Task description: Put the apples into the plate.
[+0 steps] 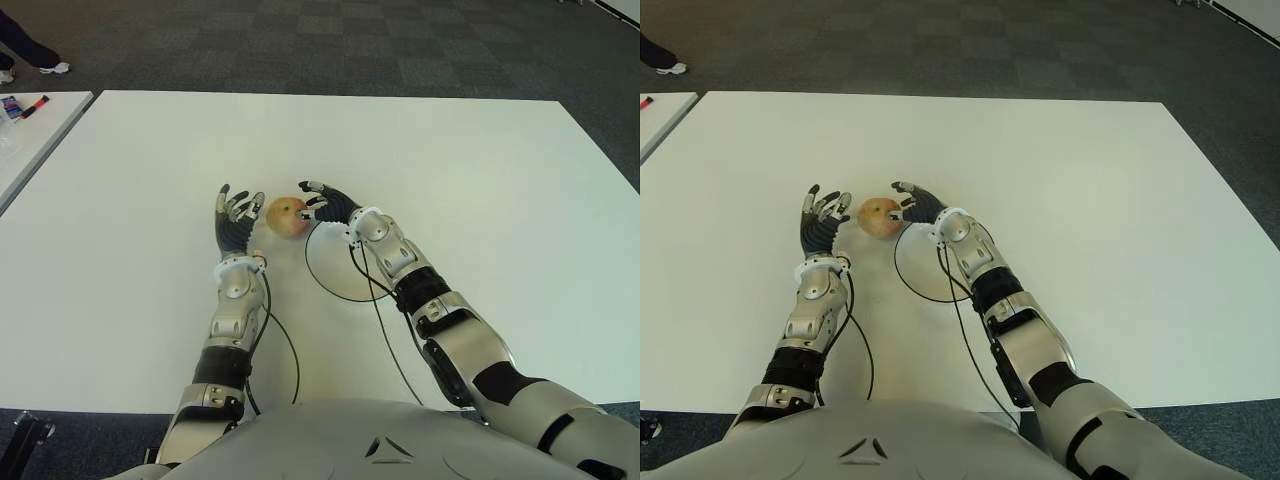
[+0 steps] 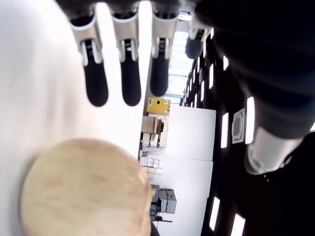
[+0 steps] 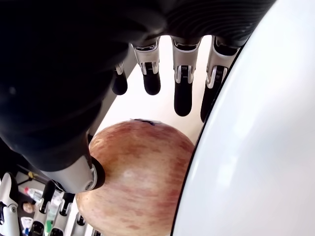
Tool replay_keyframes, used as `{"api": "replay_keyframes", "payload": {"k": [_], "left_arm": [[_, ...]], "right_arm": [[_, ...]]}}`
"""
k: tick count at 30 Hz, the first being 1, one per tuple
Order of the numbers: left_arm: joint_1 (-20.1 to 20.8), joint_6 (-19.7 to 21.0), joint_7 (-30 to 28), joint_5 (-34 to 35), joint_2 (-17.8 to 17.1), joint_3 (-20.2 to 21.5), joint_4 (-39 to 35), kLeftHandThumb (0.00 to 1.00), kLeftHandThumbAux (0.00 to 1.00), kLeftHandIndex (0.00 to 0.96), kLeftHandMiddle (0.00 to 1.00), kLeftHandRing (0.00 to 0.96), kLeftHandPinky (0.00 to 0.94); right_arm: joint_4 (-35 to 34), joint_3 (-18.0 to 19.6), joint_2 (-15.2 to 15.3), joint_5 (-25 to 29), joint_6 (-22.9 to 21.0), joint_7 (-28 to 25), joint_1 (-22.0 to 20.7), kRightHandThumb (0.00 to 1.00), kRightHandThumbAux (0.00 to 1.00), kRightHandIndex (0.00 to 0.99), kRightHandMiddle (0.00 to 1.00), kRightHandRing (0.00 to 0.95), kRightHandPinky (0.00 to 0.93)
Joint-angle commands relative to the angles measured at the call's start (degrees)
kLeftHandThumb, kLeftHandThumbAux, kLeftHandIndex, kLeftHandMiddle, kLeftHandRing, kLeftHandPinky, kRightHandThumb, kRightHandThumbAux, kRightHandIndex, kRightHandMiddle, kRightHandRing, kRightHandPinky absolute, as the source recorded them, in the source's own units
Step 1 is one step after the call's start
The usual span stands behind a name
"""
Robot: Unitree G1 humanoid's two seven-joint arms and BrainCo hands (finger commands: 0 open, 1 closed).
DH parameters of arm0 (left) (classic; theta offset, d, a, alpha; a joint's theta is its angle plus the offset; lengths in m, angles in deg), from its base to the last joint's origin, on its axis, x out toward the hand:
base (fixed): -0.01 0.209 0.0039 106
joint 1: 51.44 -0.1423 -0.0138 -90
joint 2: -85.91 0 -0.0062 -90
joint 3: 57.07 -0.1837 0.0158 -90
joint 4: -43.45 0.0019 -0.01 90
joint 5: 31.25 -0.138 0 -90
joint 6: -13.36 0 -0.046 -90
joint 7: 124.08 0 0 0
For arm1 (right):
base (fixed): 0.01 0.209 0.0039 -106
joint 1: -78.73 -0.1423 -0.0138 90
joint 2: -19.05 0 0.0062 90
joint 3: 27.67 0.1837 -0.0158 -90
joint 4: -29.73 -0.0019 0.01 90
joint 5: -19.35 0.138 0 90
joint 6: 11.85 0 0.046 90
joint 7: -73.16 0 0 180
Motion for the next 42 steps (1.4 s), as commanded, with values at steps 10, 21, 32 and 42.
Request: {"api": "replay_keyframes", "payload": {"k": [10,21,32,42], "left_arm": [[0.3,0.7,0.8,2.8,7.7,-0.5,-0.5,0.152,0.613,0.117,0.233,0.305,0.366],[-0.1,4.3,2.2,4.3,8.0,-0.6,-2.8,0.157,0.631,0.147,0.217,0.3,0.361],[-0.9,7.1,3.7,4.2,8.3,-1.0,-5.7,0.163,0.632,0.167,0.227,0.302,0.364],[-1.2,9.3,5.6,4.0,8.1,-1.7,-7.7,0.16,0.626,0.153,0.232,0.303,0.37]], "right_arm": [[-0.8,3.4,-1.8,5.5,-3.6,-2.1,2.2,0.267,0.693,0.0,0.057,0.153,0.298],[-0.8,4.1,-2.4,6.1,-4.4,-1.3,2.4,0.261,0.699,0.0,0.056,0.157,0.312],[-1.1,4.5,-2.9,6.7,-4.8,-0.6,2.9,0.257,0.694,0.0,0.048,0.16,0.32],[-1.9,4.3,-3.0,6.3,-5.0,0.0,3.2,0.259,0.693,0.0,0.045,0.158,0.314]]}}
